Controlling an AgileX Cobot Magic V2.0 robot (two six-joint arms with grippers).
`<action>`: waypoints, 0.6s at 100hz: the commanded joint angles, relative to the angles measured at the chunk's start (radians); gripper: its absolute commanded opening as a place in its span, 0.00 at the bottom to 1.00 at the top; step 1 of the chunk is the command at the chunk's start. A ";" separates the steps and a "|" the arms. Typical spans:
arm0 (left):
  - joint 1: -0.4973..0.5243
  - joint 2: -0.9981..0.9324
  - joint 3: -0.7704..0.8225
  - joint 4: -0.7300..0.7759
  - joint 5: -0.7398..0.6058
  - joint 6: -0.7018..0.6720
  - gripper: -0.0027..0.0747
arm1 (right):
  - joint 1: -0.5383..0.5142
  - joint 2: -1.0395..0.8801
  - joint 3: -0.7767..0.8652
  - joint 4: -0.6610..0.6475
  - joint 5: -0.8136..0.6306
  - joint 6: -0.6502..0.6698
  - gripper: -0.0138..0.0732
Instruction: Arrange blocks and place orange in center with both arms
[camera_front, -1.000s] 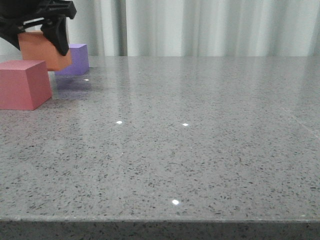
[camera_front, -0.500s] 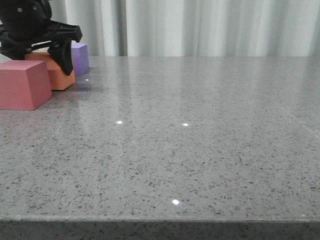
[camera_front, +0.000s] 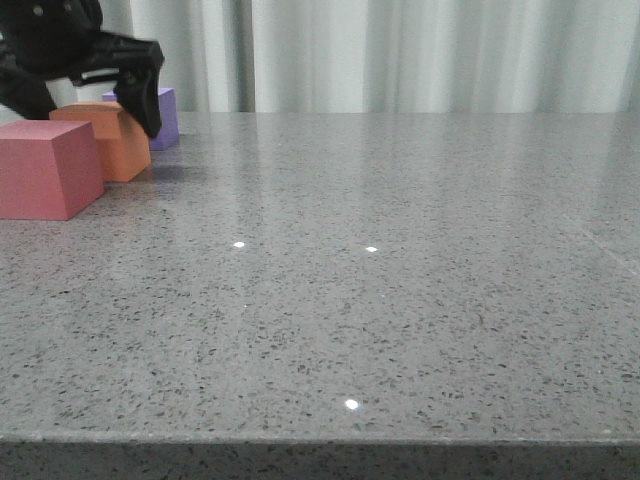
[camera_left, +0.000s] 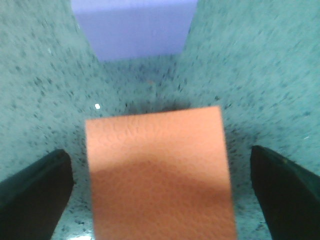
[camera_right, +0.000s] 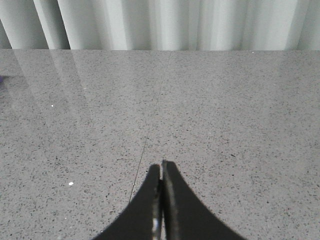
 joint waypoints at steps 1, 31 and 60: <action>0.002 -0.111 -0.032 -0.005 -0.062 0.001 0.91 | -0.007 0.000 -0.027 -0.022 -0.069 -0.001 0.08; 0.002 -0.355 0.078 0.082 -0.098 0.001 0.91 | -0.007 0.000 -0.027 -0.022 -0.069 -0.001 0.08; 0.002 -0.727 0.415 0.082 -0.306 -0.008 0.91 | -0.007 0.000 -0.027 -0.022 -0.069 -0.001 0.08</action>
